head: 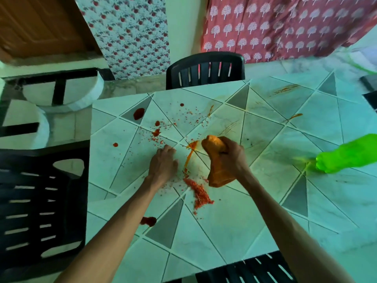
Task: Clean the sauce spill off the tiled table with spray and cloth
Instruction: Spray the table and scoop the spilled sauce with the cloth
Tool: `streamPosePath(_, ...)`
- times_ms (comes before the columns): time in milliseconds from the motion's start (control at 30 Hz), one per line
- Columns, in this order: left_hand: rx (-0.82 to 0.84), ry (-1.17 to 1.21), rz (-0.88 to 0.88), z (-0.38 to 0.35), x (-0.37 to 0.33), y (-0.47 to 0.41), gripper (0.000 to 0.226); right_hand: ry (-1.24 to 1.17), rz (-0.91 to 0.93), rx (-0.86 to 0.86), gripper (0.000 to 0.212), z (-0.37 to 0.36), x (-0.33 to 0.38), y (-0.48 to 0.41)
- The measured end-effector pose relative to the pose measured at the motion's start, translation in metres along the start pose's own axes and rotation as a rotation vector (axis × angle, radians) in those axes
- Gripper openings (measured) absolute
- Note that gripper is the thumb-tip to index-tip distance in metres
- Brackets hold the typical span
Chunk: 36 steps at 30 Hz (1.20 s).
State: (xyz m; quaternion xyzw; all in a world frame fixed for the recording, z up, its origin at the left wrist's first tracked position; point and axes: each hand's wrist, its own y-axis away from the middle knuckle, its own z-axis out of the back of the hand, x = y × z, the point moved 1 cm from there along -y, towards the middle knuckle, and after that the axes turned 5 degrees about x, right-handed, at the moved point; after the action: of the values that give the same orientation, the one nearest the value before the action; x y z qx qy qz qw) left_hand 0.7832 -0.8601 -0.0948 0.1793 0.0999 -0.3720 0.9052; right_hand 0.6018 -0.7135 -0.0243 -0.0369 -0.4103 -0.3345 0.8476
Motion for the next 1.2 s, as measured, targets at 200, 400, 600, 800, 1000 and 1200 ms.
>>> streamPosePath(200, -0.047, 0.044, -0.073, 0.013, 0.033, -0.002, 0.051, 0.243, 0.023, -0.133, 0.029, 0.008, 0.019, -0.088)
streamPosePath(400, -0.144, 0.024, -0.029, 0.026, 0.074, -0.007, 0.050, 0.546, 0.015, -0.194, 0.051, -0.001, 0.032, -0.165)
streamPosePath(600, -0.123, 0.020, -0.008, 0.016, 0.098, -0.011, 0.048, 0.610, -0.029, -0.032, 0.053, -0.015, 0.016, -0.212)
streamPosePath(800, -0.107, 0.065, 0.008, 0.015, 0.097, -0.010, 0.046, 0.633, 0.052, 0.104, 0.059, -0.044, 0.014, -0.195)
streamPosePath(1000, -0.110, 0.091, -0.010, 0.022, 0.091, -0.007, 0.040, 0.631, 0.213, 0.244, 0.063, -0.075, 0.024, -0.110)
streamPosePath(1200, -0.093, 0.086, -0.021, 0.028, 0.086, 0.001, 0.034, 0.584, 0.276, 0.330, 0.053, -0.092, 0.019, -0.023)
